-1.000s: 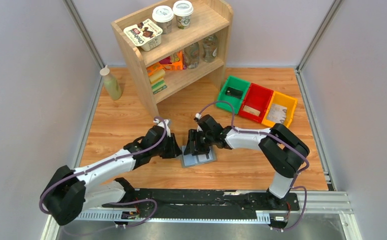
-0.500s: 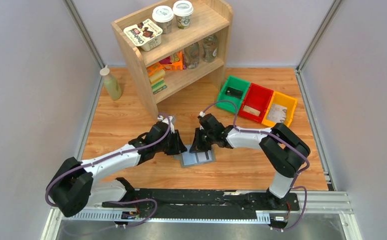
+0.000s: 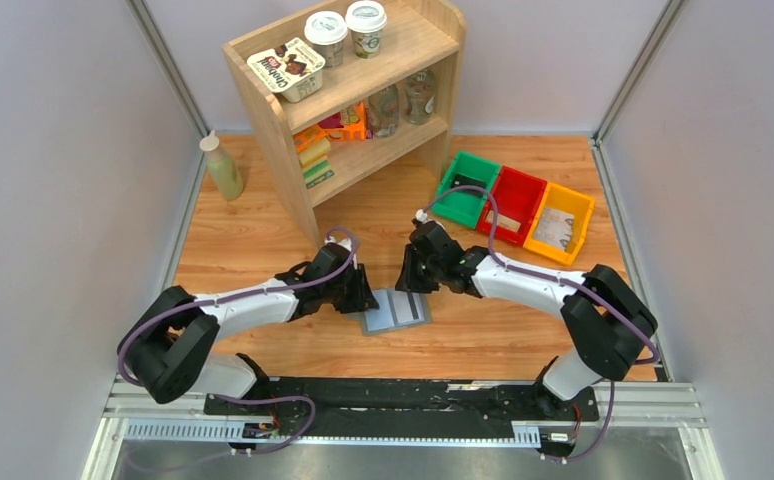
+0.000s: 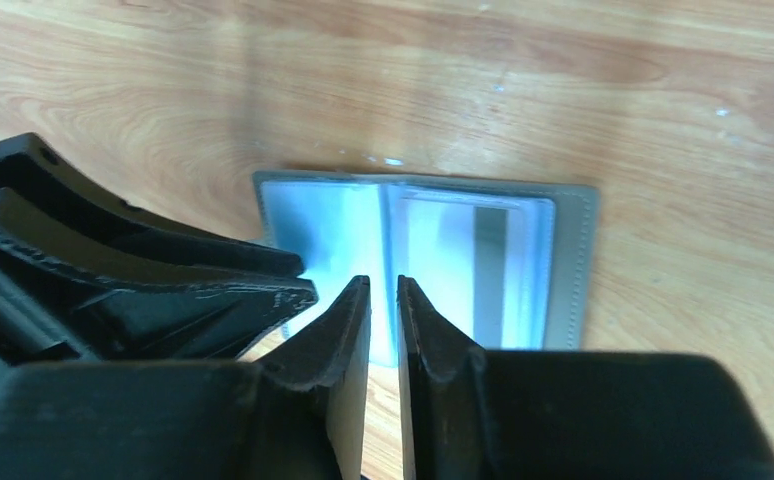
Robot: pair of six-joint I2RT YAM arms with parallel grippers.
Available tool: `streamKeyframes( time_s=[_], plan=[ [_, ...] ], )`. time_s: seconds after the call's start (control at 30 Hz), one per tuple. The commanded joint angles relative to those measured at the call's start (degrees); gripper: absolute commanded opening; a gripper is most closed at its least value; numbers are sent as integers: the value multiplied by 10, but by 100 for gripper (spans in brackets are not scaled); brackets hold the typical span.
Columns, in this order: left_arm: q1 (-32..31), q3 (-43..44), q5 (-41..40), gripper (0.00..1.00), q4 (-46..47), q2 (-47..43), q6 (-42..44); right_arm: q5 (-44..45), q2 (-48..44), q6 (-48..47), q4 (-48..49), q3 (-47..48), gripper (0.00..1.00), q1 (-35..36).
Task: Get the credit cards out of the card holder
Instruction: Remove the credit card from the card holder.
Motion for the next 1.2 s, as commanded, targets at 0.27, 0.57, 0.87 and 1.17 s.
streamKeyframes(
  time_s=[0.27, 0.57, 0.87, 1.17],
  plan=[
    [12, 16, 38, 45, 58, 20, -45, 70, -16, -36, -30, -36, 22, -17],
    [12, 5, 57, 48, 114, 22, -84, 26, 5, -42, -4, -53, 21, -17],
    [12, -6, 66, 46, 168, 63, -114, -6, 20, -34, 22, -68, 18, -20],
    [12, -23, 16, 46, 135, 67, -149, -31, 30, -33, 38, -71, 17, -21]
  ],
)
